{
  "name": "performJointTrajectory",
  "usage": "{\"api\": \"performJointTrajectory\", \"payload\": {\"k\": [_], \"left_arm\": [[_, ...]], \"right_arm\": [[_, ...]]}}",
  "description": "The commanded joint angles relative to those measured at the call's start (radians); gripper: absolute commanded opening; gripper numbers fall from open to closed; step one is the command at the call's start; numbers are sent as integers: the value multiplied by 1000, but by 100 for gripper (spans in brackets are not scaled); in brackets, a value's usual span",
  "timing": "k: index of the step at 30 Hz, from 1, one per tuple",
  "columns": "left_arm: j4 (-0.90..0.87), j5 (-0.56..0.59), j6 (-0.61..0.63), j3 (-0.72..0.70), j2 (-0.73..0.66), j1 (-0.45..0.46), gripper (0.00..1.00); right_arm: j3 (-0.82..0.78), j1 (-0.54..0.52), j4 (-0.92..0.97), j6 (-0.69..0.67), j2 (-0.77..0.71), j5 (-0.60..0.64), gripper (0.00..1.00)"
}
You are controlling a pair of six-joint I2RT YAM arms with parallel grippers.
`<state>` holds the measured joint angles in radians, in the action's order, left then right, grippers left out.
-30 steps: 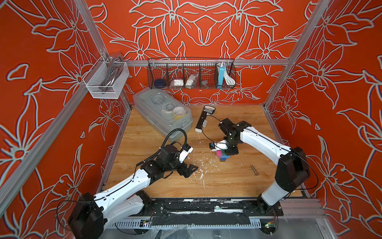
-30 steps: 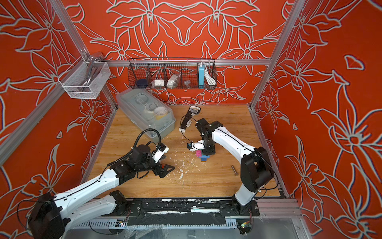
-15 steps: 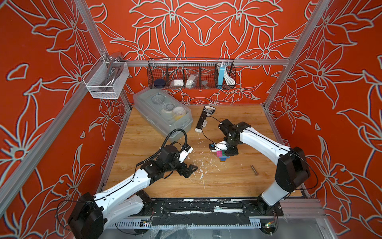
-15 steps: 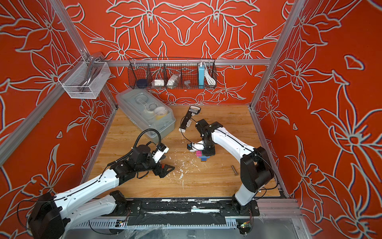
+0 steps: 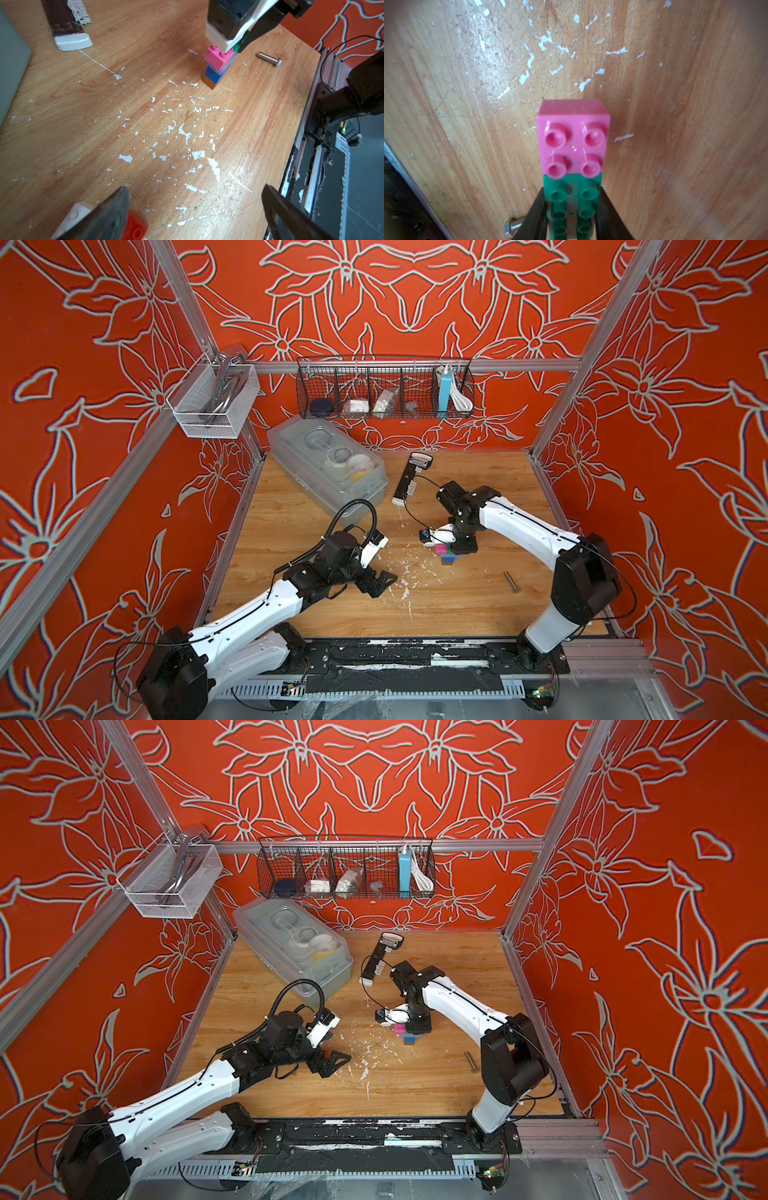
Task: Assemble a spoon with lego
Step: Assemble the lego brick with the lego brick.
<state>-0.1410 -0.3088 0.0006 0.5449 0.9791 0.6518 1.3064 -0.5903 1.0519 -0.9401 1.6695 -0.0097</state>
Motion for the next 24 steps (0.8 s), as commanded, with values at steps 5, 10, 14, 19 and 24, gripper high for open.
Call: {"api": "performJointTrajectory", "payload": {"k": [5, 10, 14, 19, 24], "left_arm": [[-17, 11, 17, 24, 3, 12, 98], [-16, 16, 19, 20, 0, 16, 98], [-15, 16, 20, 23, 3, 16, 98], [-19, 20, 19, 24, 0, 16, 98], [-22, 23, 19, 25, -2, 15, 98]], "right_arm": [[23, -32, 4, 31, 117, -6, 0], [19, -34, 3, 27, 72, -3, 7], [2, -33, -9, 38, 42, -5, 17], [6, -32, -12, 52, 22, -16, 23], [-2, -32, -16, 46, 10, -15, 33]]}}
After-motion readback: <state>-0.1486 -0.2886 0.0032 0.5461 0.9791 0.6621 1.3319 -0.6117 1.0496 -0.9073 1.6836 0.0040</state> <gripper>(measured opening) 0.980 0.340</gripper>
